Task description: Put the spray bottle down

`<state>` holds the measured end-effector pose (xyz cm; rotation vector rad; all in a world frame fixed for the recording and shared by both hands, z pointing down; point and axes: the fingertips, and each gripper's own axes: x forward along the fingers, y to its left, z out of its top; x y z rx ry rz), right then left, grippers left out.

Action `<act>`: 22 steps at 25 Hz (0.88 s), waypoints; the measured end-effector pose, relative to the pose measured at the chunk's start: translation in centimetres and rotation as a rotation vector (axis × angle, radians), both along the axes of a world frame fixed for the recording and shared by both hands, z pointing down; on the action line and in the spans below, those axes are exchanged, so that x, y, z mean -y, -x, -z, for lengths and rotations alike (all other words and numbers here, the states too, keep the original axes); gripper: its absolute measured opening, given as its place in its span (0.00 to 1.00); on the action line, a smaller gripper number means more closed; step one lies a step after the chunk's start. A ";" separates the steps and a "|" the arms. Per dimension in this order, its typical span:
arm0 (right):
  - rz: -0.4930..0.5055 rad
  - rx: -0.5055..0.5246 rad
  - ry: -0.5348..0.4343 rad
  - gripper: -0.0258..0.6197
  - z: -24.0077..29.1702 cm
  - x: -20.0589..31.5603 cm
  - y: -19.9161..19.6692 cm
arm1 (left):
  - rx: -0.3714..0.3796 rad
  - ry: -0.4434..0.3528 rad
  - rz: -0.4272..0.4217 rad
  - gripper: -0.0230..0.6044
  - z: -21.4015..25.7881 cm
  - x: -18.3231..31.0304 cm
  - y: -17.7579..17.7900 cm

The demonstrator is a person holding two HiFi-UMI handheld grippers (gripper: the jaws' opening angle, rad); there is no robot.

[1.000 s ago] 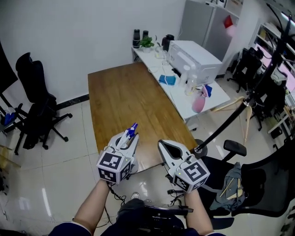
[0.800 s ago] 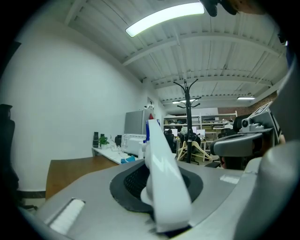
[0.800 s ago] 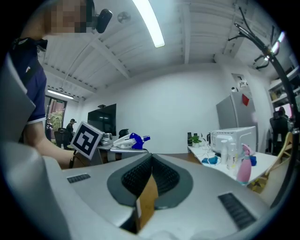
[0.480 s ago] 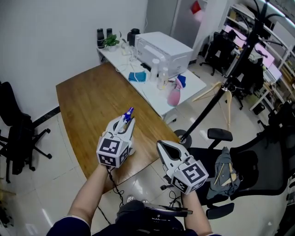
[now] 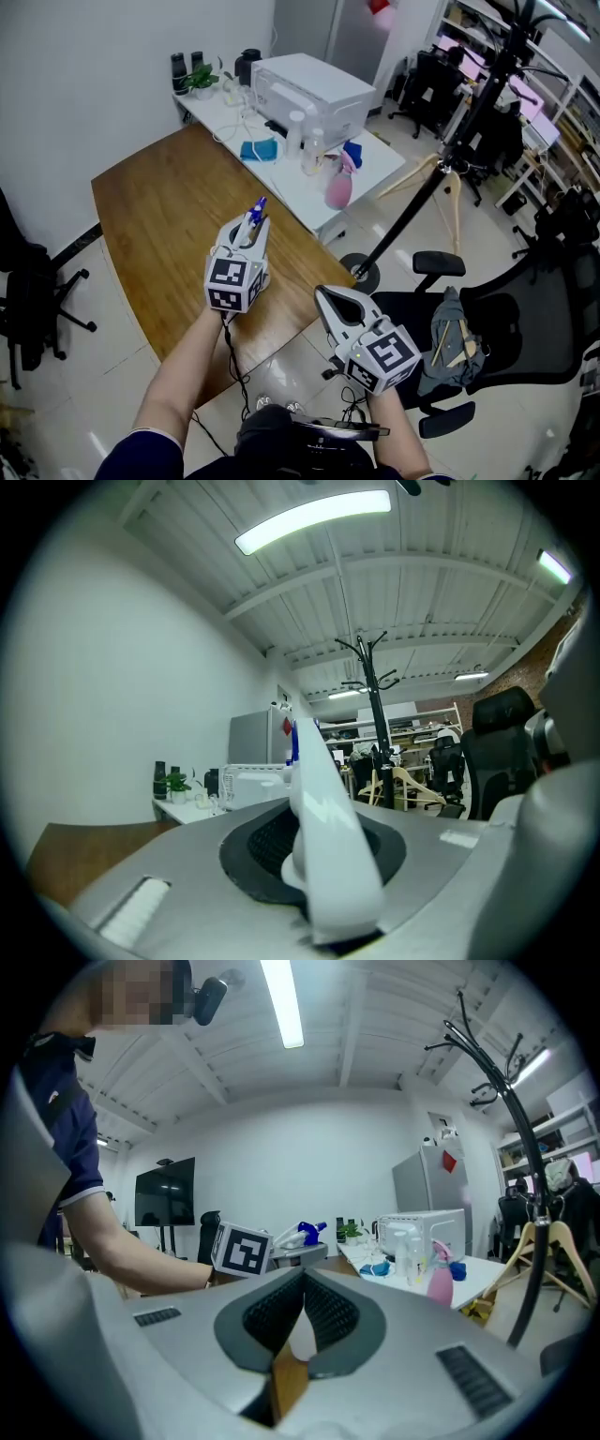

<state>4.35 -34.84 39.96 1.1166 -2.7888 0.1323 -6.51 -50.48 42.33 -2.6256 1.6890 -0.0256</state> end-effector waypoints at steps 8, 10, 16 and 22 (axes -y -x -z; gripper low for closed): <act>-0.010 -0.008 0.012 0.05 -0.4 0.7 -0.2 | 0.028 0.011 0.018 0.14 -1.9 2.1 -0.2; -0.016 -0.007 0.015 0.05 -0.4 0.9 -0.3 | 0.036 0.014 0.017 0.14 -2.3 2.3 -0.2; -0.029 -0.009 0.024 0.05 -0.9 1.2 -0.5 | 0.040 0.022 0.019 0.14 -2.6 2.8 -0.4; -0.037 -0.008 0.037 0.05 -1.3 1.3 -0.8 | 0.050 0.015 0.050 0.15 -2.8 3.3 -0.6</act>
